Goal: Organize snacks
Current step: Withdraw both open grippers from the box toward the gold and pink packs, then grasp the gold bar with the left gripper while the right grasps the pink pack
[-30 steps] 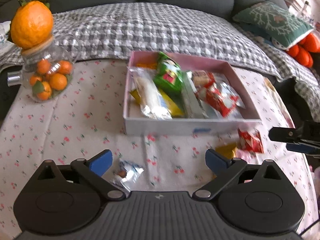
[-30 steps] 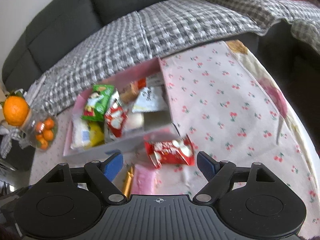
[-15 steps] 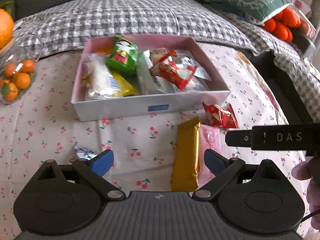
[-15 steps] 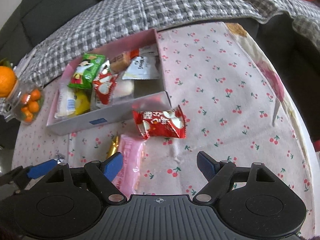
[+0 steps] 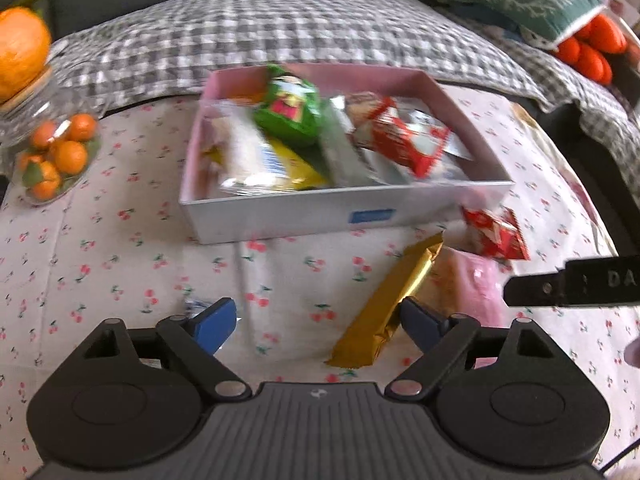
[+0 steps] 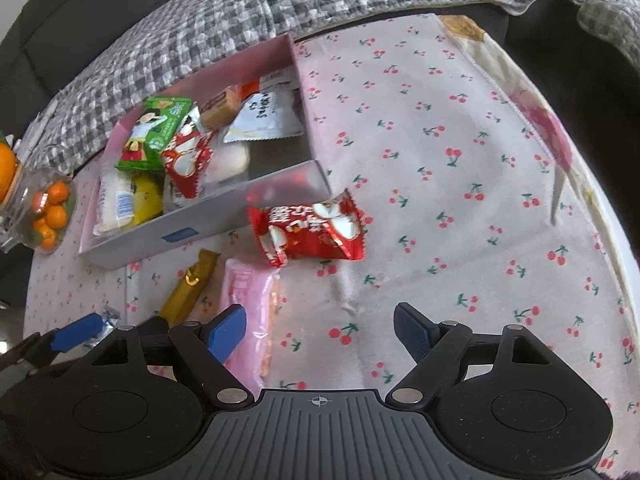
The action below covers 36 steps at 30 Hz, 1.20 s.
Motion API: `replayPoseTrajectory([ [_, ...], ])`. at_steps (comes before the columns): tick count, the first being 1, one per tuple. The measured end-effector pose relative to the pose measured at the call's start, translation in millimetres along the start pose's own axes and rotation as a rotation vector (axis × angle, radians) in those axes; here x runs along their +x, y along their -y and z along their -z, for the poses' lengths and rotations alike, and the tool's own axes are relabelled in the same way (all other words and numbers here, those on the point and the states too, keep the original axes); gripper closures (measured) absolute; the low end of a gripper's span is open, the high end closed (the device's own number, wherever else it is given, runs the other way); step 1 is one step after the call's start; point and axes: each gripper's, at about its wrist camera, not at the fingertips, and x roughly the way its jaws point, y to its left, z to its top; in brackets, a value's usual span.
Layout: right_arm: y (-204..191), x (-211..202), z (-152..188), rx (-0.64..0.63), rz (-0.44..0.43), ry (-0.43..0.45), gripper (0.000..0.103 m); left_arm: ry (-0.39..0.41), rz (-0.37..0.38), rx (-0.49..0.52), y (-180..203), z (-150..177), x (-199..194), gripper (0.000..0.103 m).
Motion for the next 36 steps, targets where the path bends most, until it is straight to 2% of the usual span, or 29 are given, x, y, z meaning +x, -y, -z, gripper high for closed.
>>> replayPoseTrajectory([
  [3, -8, 3, 0, -0.003, -0.018, -0.012, 0.020, 0.013, -0.022, -0.008, -8, -1, -5, 0.015],
  [8, -23, 11, 2, -0.005, -0.034, -0.036, 0.020, 0.027, -0.083, 0.006, -15, -1, -9, 0.022],
  [11, -32, 18, 1, -0.011, -0.029, -0.055, 0.022, 0.023, -0.088, 0.003, -20, 2, -9, 0.024],
  [15, -46, 22, 2, -0.050, 0.011, -0.048, 0.037, 0.032, -0.063, 0.017, -23, 4, -13, 0.026],
  [20, -50, 21, 3, -0.107, 0.041, -0.040, 0.058, 0.058, 0.008, 0.105, -12, 3, -9, 0.031],
  [22, -47, 20, 4, -0.117, 0.032, -0.040, 0.070, 0.064, 0.040, 0.151, -9, 3, -6, 0.034],
  [27, -33, 15, 5, -0.116, -0.007, -0.043, 0.072, 0.057, 0.109, 0.263, -2, 4, 8, 0.039],
  [31, -29, 13, 10, -0.146, -0.016, -0.041, 0.072, 0.046, 0.109, 0.335, 5, 5, 18, 0.044],
  [34, -27, 11, 13, -0.172, -0.024, -0.039, 0.072, 0.036, 0.122, 0.318, 5, 2, 19, 0.047],
  [36, -25, 10, 15, -0.180, -0.031, -0.039, 0.072, 0.015, 0.138, 0.290, 3, 1, 19, 0.055],
])
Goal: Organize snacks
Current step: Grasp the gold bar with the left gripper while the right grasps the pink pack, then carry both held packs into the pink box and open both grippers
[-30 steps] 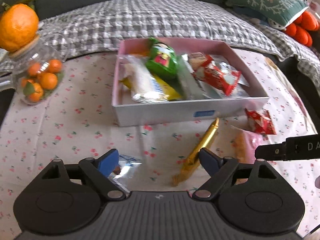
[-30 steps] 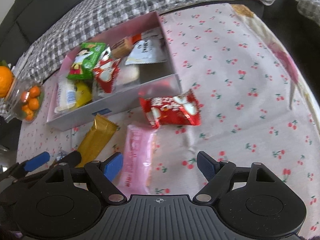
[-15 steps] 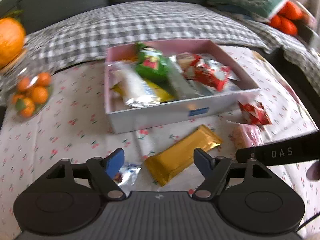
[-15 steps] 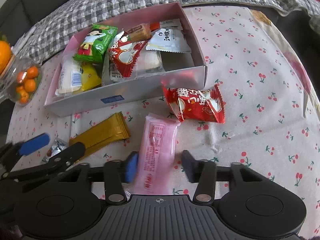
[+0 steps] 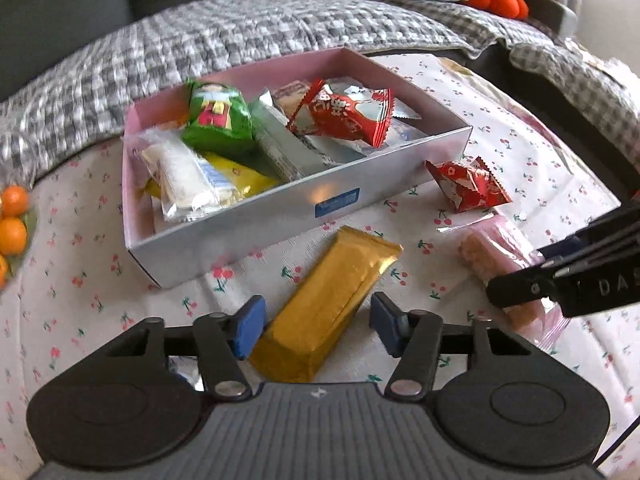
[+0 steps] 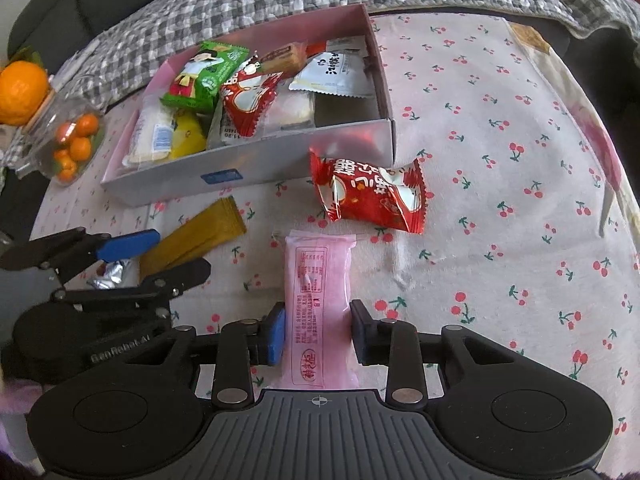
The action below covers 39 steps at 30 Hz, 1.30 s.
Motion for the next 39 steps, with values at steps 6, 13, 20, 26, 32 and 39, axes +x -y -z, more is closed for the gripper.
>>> replayPoseTrajectory([
  [6, 10, -4, 3, 0.006, -0.027, -0.013, 0.072, -0.059, 0.063, -0.020, 4, 4, -7, 0.064],
  [13, 19, -7, 7, 0.030, -0.056, -0.014, 0.068, -0.050, 0.046, -0.066, 6, 8, -8, 0.055],
  [20, 19, -8, 10, 0.042, -0.050, -0.006, 0.070, -0.018, -0.003, -0.128, 11, 1, -1, 0.062],
  [26, 17, -8, 10, 0.036, -0.044, -0.004, 0.071, -0.021, -0.022, -0.167, 8, -3, -1, 0.076],
  [32, 21, -10, 10, 0.061, -0.075, -0.008, 0.071, -0.050, 0.021, -0.240, -4, 0, -7, 0.077],
  [39, 23, -21, 7, 0.086, -0.114, 0.018, 0.071, -0.050, 0.050, -0.270, -8, 4, -20, 0.077],
])
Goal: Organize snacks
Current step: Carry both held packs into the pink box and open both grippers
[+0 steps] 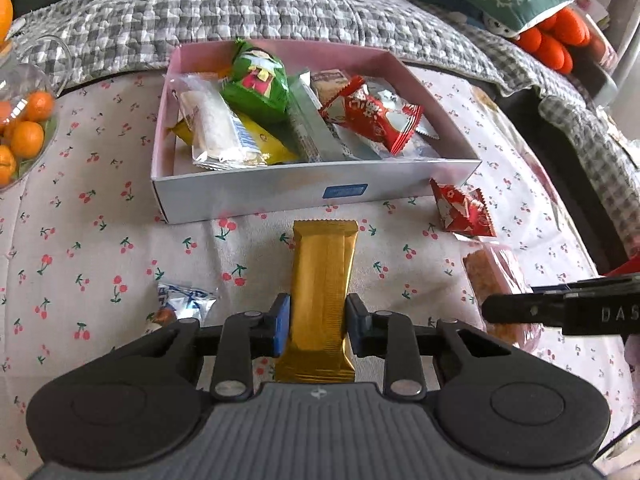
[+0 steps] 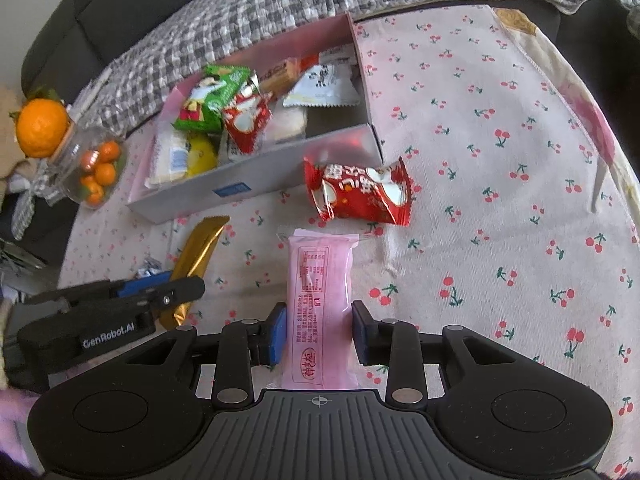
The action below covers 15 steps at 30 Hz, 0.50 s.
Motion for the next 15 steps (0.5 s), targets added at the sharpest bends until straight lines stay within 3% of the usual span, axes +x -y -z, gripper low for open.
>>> replayPoseTrajectory([
  [15, 5, -23, -23, 0.054, -0.034, 0.115, 0.071, 0.074, 0.023, -0.066, -7, -11, -26, 0.077],
])
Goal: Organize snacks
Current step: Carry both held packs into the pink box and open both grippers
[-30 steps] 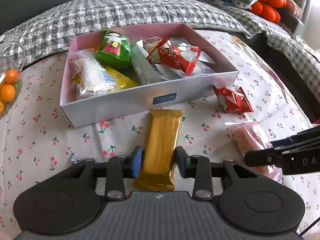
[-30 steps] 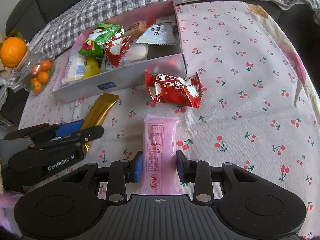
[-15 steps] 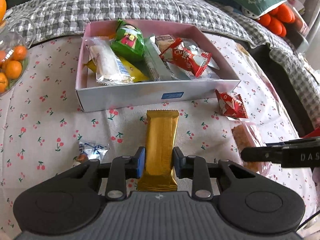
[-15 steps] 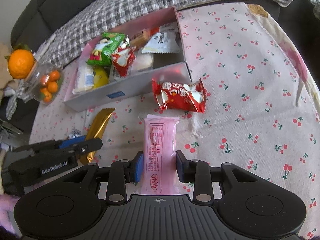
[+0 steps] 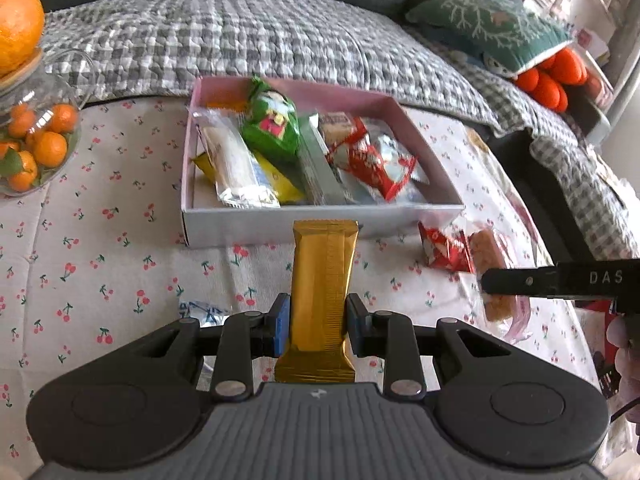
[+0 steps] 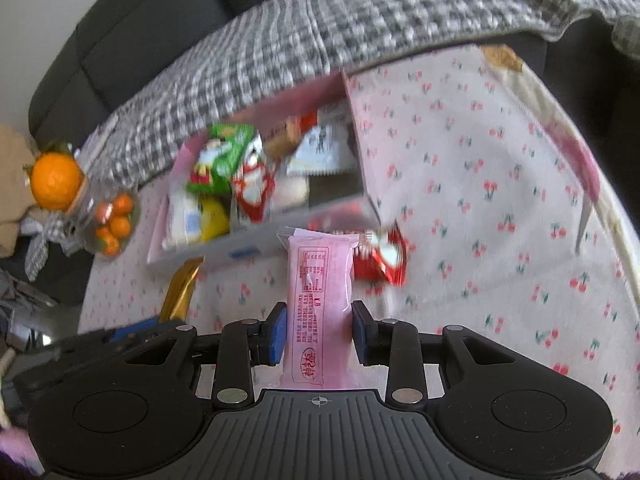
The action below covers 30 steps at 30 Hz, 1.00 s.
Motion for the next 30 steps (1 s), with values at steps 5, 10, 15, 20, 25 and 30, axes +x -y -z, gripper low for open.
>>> replayPoseTrajectory([
  [5, 5, 3, -18, 0.038, -0.017, 0.051, 0.071, 0.026, -0.029, 0.011, 5, -13, 6, 0.077],
  [10, 7, 12, -35, 0.049, -0.040, 0.092, 0.071, 0.053, -0.044, 0.005, 6, -31, 13, 0.077],
  [15, 6, 23, -51, 0.067, -0.068, 0.133, 0.071, 0.081, -0.063, 0.008, 6, -54, 22, 0.077],
  [20, 8, 36, -63, 0.107, -0.100, 0.169, 0.071, 0.102, -0.074, 0.030, 10, -77, 37, 0.077],
  [25, 10, 51, -71, 0.134, -0.099, 0.185, 0.071, 0.107, -0.075, 0.048, 15, -91, 55, 0.076],
  [30, 9, 60, -74, 0.130, -0.094, 0.190, 0.071, 0.106, -0.081, 0.066, 18, -99, 71, 0.076],
])
